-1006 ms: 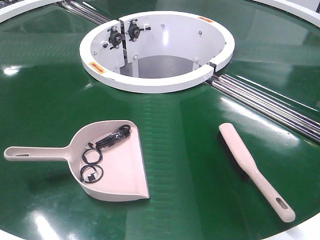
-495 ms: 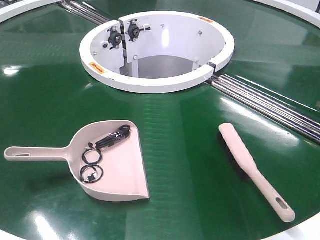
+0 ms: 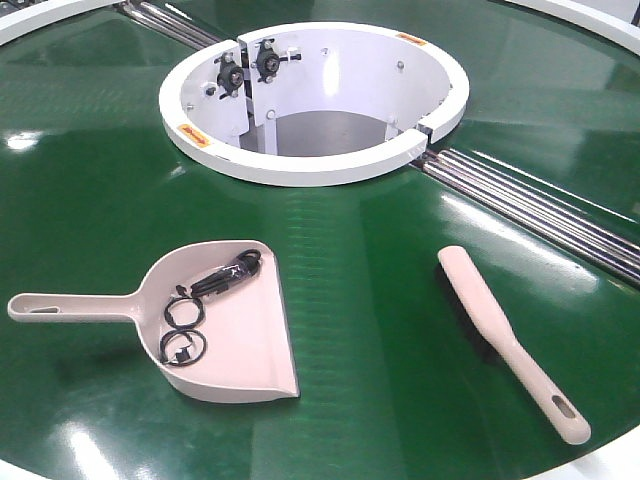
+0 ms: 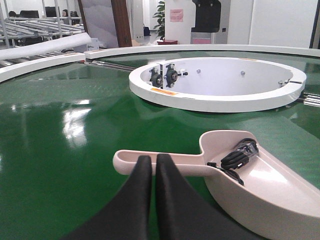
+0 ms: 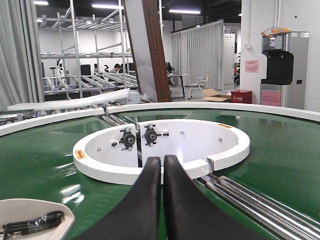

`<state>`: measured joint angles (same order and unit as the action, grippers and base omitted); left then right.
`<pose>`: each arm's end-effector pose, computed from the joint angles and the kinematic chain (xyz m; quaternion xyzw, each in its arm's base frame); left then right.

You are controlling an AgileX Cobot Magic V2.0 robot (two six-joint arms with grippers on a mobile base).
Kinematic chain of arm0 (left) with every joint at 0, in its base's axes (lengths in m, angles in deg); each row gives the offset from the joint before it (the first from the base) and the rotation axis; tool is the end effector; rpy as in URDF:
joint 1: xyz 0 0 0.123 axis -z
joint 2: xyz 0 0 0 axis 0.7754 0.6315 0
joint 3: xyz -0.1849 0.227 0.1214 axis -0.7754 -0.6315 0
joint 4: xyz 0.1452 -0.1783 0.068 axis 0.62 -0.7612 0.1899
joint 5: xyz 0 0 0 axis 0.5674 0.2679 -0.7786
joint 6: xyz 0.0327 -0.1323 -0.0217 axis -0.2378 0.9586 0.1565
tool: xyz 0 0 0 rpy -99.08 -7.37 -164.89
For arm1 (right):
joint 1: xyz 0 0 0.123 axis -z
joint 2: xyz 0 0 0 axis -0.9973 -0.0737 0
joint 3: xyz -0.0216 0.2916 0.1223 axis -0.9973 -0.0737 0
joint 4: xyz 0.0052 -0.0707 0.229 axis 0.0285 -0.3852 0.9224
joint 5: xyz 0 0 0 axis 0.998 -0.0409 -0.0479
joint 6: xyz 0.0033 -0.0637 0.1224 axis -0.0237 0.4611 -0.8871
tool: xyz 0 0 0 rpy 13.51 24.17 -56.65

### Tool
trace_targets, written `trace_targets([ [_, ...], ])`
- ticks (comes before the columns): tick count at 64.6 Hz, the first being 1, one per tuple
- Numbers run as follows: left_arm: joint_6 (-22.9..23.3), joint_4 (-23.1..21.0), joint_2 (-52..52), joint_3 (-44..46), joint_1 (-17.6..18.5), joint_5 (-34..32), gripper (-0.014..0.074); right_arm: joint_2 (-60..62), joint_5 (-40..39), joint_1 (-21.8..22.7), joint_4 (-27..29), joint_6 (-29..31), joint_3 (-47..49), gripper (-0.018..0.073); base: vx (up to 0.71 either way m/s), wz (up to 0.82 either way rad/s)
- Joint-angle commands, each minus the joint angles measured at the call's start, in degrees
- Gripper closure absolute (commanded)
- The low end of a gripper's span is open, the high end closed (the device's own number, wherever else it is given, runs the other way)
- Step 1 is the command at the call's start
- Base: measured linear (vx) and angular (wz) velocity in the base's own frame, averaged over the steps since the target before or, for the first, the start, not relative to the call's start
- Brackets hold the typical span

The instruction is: Clean and inspect green conveyor with broom and dustpan

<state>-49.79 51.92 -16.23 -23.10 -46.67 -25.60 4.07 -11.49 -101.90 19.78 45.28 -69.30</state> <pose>0.0591 -0.0045 0.1918 0.0506 0.7199 -0.0026 0.6923 0.0718 0.0171 0.2763 -0.0777 0.6476 0.1031 0.7509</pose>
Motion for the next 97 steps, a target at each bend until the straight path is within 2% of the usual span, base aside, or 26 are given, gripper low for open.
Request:
trace_targets([
  [1,-0.38,-0.80,-0.88,-0.59,0.09,-3.75,0.0603,-0.64,-4.04,0.01,-0.18,0.44,1.68,0.0568,0.00,0.00],
  [54,-0.38,-0.81,-0.82,-0.54,0.03,-3.75,0.0603,-0.64,-3.96,0.01,-0.18,0.49,1.68,0.0568,0.00,0.00],
  [64,-0.38,-0.81,-0.82,-0.54,0.03,-3.75,0.0603,-0.64,-4.52,0.23,-1.27,8.46,-0.08,0.0568,0.00,0.00],
  [68,-0.38,-0.81,-0.82,-0.54,0.03,-3.75,0.0603,-0.64,-4.81,1.82,-3.05,8.67,-1.27,0.0568,0.00,0.00],
  [77,-0.38,-0.81,-0.82,-0.54,0.03,-3.75,0.0603,-0.58,-6.13,8.72,-10.02,0.82,-5.04,0.0568,0.00,0.00],
  [85,-0.38,-0.81,-0.82,-0.54,0.03,-3.75,0.0603,2.18,-5.05,12.75,-18.54,-8.22,-7.46,0.0568,0.00,0.00],
  [97,-0.38,-0.81,-0.82,-0.54,0.03,-3.75,0.0603,9.44,3.38,18.42,-18.84,-12.53,-7.83,0.0568,0.00,0.00],
])
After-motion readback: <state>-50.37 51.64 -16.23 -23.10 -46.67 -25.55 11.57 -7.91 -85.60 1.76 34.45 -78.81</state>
